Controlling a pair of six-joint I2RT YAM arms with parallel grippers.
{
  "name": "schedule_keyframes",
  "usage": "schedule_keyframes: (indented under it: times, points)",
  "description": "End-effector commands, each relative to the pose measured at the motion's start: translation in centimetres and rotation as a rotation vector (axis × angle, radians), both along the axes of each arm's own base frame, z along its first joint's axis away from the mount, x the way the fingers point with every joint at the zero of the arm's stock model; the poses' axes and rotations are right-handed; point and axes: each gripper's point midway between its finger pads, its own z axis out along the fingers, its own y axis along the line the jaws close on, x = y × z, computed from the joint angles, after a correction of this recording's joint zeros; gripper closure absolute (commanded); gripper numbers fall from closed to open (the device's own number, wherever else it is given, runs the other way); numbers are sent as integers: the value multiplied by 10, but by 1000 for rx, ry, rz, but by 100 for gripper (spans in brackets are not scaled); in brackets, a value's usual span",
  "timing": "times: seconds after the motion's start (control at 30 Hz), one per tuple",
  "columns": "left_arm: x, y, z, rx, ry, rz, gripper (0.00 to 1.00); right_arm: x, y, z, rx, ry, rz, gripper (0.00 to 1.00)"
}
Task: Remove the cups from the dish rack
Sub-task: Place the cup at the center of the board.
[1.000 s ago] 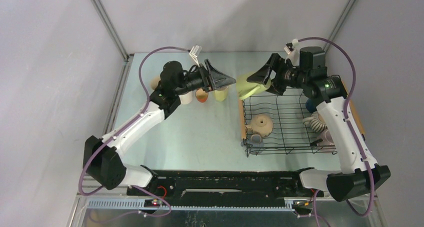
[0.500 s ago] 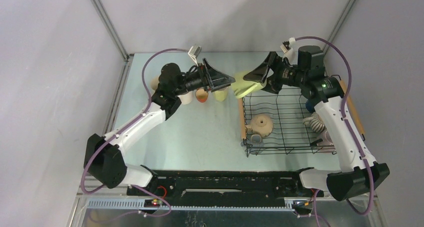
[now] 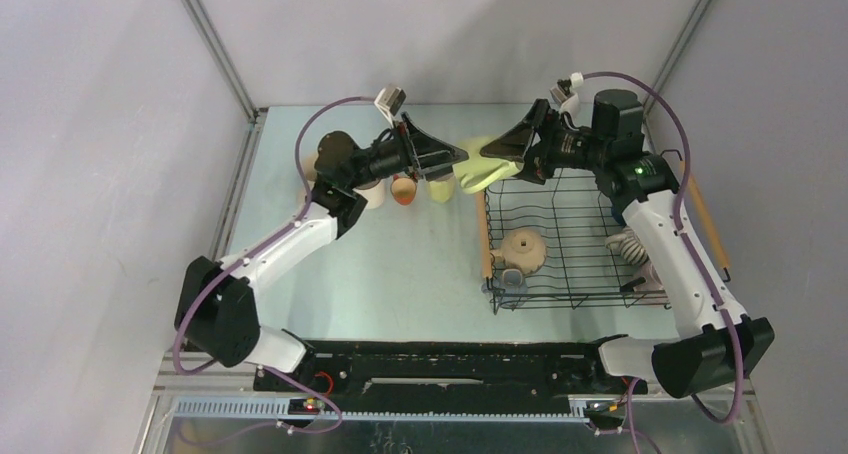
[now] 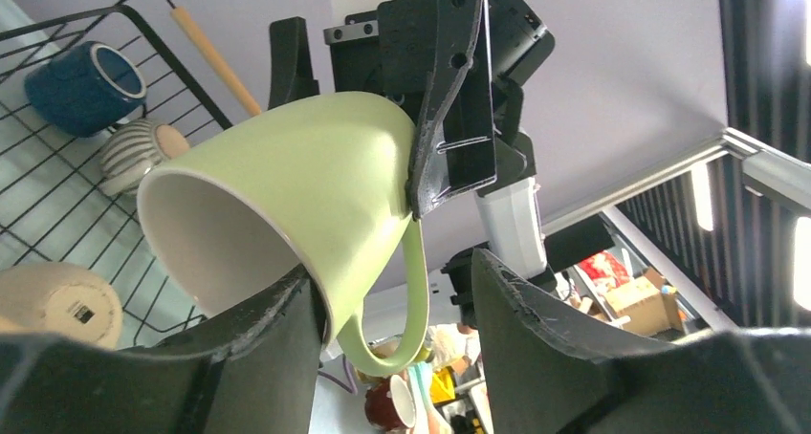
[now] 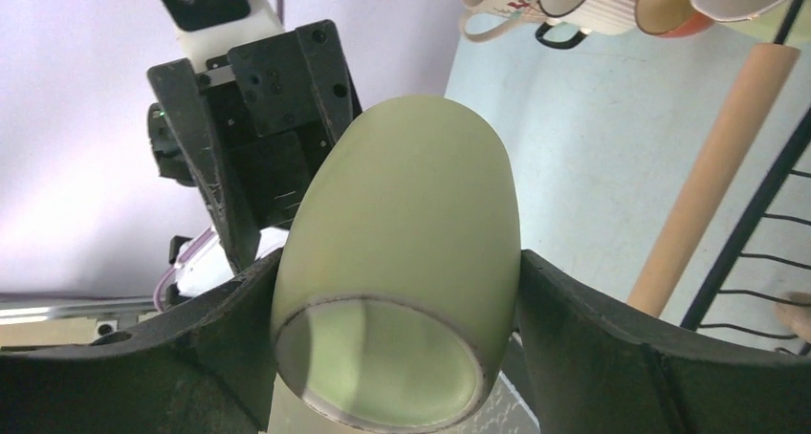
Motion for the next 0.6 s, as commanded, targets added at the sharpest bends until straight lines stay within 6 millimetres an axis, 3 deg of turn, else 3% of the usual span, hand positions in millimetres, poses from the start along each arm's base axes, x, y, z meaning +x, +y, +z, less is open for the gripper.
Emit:
schedule_keyframes:
  times: [0.0, 0.57]
  points:
    - [-18, 3, 22, -107, -46, -82, 43, -7, 11, 26, 80, -75, 82, 72]
    - [-24, -1, 28, -151, -47, -120, 69, -10, 18, 26, 91, -74, 110, 72]
